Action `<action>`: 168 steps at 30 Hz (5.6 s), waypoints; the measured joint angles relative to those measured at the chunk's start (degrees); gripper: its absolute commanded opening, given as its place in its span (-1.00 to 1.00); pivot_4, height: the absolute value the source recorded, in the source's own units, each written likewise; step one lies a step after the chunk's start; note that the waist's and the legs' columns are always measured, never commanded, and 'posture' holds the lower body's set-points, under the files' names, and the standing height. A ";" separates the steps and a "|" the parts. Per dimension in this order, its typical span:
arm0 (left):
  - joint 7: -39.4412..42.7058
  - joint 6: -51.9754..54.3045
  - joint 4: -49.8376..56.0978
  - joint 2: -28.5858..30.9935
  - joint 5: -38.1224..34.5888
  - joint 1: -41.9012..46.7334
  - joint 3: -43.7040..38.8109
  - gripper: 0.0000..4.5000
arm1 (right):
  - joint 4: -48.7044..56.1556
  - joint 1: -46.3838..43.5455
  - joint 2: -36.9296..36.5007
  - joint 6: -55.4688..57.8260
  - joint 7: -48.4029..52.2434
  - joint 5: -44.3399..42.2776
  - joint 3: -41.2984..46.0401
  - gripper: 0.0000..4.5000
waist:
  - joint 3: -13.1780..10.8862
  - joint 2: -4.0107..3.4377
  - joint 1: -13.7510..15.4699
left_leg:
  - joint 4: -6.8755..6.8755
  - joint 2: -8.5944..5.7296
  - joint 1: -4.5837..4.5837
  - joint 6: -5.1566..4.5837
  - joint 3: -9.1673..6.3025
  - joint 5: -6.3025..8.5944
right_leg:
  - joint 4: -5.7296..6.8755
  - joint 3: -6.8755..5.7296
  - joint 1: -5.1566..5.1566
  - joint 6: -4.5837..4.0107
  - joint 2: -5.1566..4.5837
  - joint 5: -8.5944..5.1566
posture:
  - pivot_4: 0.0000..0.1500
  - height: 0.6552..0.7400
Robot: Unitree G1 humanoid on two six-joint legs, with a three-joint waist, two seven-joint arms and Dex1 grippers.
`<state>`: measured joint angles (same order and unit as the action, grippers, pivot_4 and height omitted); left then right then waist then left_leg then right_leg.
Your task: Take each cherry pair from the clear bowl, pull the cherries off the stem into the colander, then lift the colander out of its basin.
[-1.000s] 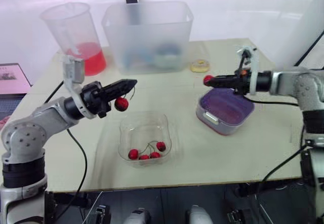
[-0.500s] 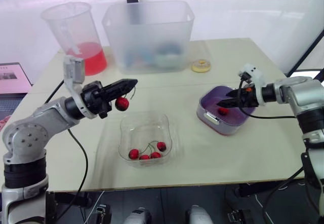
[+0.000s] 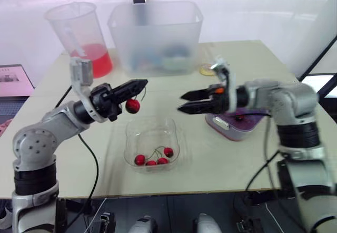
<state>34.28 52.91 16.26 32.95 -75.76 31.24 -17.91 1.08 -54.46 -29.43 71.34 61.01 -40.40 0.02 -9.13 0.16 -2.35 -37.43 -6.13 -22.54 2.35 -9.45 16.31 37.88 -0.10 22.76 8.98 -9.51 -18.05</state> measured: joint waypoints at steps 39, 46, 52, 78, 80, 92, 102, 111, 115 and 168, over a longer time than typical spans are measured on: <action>-1.93 -1.20 1.72 -2.05 0.28 -0.05 2.10 -1.00 | 3.77 5.54 13.76 7.63 -16.27 -14.78 -2.61 -0.94 | 0.02 0.02 -0.34 | 0.00 -0.02 0.00 0.00 -0.06 0.00 | 0.17 0.02 0.06 0.00 0.00 0.00 | 1.00 1.00; -1.91 -1.84 1.70 -2.05 0.31 -0.05 2.36 -1.00 | 5.92 6.55 6.67 6.57 -12.82 -14.64 -4.33 -0.94 | 0.01 0.02 -0.08 | -0.02 -0.04 -0.01 -0.01 -0.05 0.00 | 0.11 0.01 0.03 0.00 -0.01 0.00 | 1.00 1.00; -1.74 -2.28 1.93 -0.96 0.30 -1.88 1.95 -1.00 | -1.66 0.30 -11.06 -2.89 -8.67 -5.32 -2.86 -0.94 | 0.01 0.03 0.02 | 0.03 -0.06 -0.01 -0.02 0.01 0.01 | 0.05 0.01 0.05 0.00 -0.02 0.00 | 1.00 1.00; -0.62 -4.76 6.27 3.74 2.15 -10.73 -1.23 -1.00 | -33.49 -9.25 -21.95 -34.26 12.12 31.40 -15.02 0.99 | -0.07 0.10 -0.17 | 0.22 0.03 -0.01 -0.02 0.18 0.01 | -0.17 0.06 0.12 0.00 0.00 0.00 | 1.00 1.00; -0.60 -4.66 6.14 5.86 2.25 -12.90 -2.57 -1.00 | -28.88 -9.02 -22.21 -30.54 16.21 26.37 -11.37 0.99 | -0.09 0.10 -0.35 | 0.25 0.06 -0.02 -0.02 0.22 0.01 | -0.20 0.07 0.17 0.00 0.01 0.00 | 1.00 1.00; 12.08 0.48 -9.76 26.12 12.30 -29.79 -10.06 -1.00 | 5.32 -3.32 -13.30 -20.08 21.28 0.94 -2.08 0.99 | -0.12 0.08 0.18 | 0.21 0.01 0.01 -0.02 0.06 0.01 | -0.18 0.06 0.06 0.00 0.01 0.00 | 1.00 1.00; 18.52 -6.23 -28.24 20.98 24.98 -30.36 -9.59 -1.00 | 5.54 -0.79 -12.82 -24.58 14.55 4.31 -3.62 0.99 | -0.12 0.10 -0.10 | 0.25 0.05 0.00 0.00 0.05 0.01 | -0.09 0.04 0.17 0.00 0.01 0.00 | 1.00 1.00; 19.76 -5.93 -36.78 20.32 28.55 -29.74 -10.17 0.78 | 6.84 1.45 -15.52 -23.94 12.64 3.49 -2.50 1.00 | -0.11 0.13 -0.17 | 0.25 0.05 0.00 0.00 0.05 0.01 | -0.03 0.05 0.20 -0.01 0.00 0.00 | 1.00 1.00; 19.84 -9.93 -43.09 23.49 31.80 -28.34 -13.37 0.99 | 7.84 3.63 -17.19 -22.73 12.60 2.22 -1.46 1.00 | -0.11 0.18 -0.16 | 0.24 0.05 0.00 0.00 0.06 0.01 | -0.03 0.04 0.21 0.00 0.00 0.00 | 1.00 1.00; 24.61 -29.79 12.52 11.49 36.17 -43.24 -19.36 1.00 | -1.13 -21.61 -0.11 -16.05 11.97 28.19 -51.97 0.22 | -0.09 0.25 -0.26 | -0.08 0.01 -0.69 0.07 -0.02 -0.03 | 0.25 0.02 0.86 -0.02 -0.02 0.01 | 1.00 1.00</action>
<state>58.88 23.12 28.78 44.44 -39.59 -12.00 -37.27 -0.05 -76.07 -29.54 55.29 72.98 -12.22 -51.94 -9.22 0.41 -2.61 -37.51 -6.12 -23.23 2.42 -9.48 16.27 38.13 -0.08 23.62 8.96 -9.53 -18.04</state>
